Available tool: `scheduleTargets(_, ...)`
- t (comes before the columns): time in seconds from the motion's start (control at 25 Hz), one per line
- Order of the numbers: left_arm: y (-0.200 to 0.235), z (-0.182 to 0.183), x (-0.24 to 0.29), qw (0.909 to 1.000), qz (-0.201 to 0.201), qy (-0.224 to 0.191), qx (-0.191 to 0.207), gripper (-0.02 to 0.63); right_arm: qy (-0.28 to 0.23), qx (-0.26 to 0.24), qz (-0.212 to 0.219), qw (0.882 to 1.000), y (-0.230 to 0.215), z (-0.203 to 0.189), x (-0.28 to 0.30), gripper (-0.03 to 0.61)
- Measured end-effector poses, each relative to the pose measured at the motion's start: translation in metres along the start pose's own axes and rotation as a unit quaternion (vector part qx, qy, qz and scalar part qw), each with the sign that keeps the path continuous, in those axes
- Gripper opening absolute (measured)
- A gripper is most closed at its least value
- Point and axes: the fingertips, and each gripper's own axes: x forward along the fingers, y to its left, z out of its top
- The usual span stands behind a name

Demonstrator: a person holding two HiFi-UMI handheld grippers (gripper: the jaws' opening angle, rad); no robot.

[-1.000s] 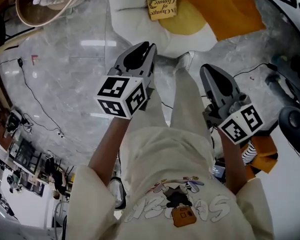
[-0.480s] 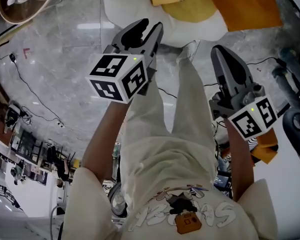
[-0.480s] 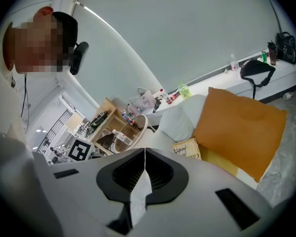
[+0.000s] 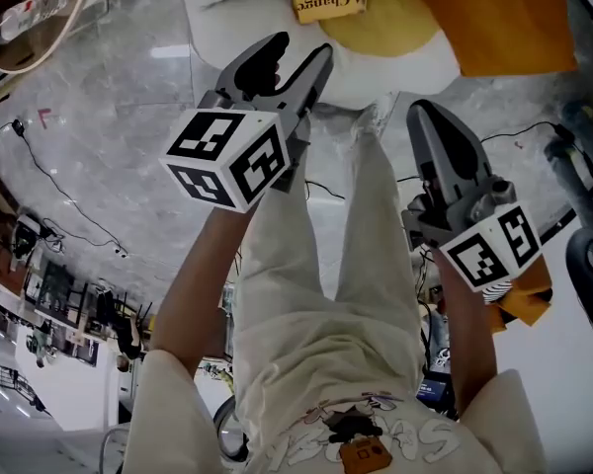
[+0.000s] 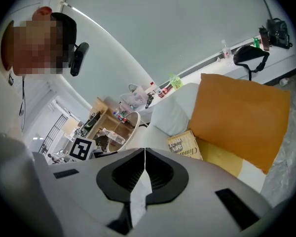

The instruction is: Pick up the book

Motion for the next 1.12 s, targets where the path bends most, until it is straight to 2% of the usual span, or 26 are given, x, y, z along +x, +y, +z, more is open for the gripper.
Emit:
scheduleTargets(0.16,0.03,0.0,0.025,0.9999,0.011,-0.002,-0.008,0.224,0.005,0.006,-0.001,1.0,-0.02,-0.003,0.025,0.025)
scheduleTargets(0.32,0.065,-0.013,0.043,0.9996,0.022,0.012,-0.014,0.233,0.007,0.008,-0.007,1.0,-0.032,-0.011,0.048,0.025)
scheduleTargets(0.72,0.106,-0.043,0.092,0.9986,0.022,0.047,0.008,0.252,0.019,-0.002,-0.004,1.0,-0.056,-0.026,0.083,0.025)
scheduleTargets(1.12,0.136,-0.059,0.13,0.9978,0.01,0.065,-0.004,0.253,0.026,0.004,-0.003,1.0,-0.067,-0.048,0.115,0.025)
